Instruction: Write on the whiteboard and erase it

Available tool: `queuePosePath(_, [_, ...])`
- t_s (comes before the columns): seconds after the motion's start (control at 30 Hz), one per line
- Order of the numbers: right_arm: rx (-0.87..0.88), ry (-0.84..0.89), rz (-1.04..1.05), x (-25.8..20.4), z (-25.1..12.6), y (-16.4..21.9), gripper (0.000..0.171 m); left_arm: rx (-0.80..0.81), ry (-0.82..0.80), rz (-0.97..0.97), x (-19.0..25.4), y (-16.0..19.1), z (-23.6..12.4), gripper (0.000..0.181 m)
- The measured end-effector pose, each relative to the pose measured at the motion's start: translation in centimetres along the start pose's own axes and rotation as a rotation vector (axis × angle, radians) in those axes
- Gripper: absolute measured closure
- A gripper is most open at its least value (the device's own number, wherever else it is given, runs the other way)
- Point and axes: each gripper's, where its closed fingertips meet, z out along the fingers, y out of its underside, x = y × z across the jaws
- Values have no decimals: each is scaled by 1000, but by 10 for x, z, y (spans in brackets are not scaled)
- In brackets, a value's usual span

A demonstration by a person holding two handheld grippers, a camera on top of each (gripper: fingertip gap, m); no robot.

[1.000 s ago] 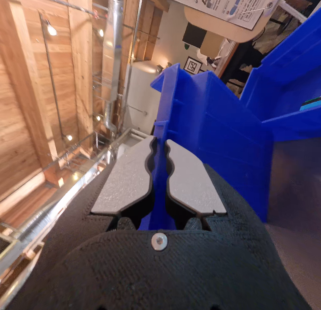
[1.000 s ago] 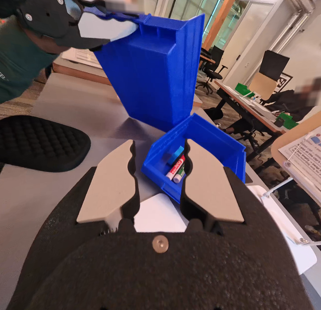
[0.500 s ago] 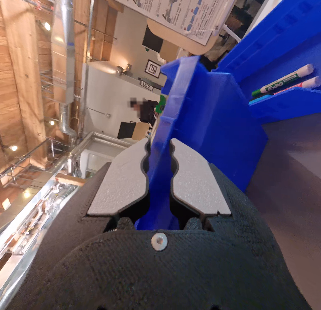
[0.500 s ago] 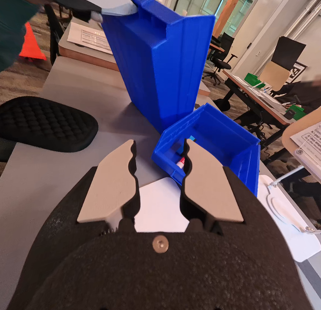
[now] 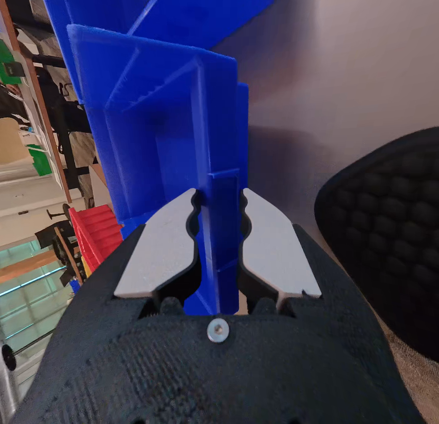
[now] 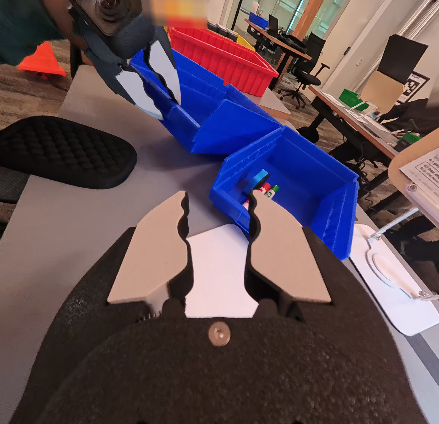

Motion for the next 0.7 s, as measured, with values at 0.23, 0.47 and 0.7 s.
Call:
queuePosePath(0.23, [-34,-18,12,-2,6,14,124,123,-104,-44,-16,-12,-2,149])
queuePosePath(0.47, [-44,-28,12,-4,23,10,124,191,-338,-62,-47,-10,-26,152])
queuePosePath(0.7, [30,-6,227,15,72,-34,118,186,-348,-7,-41,-32,-25,153])
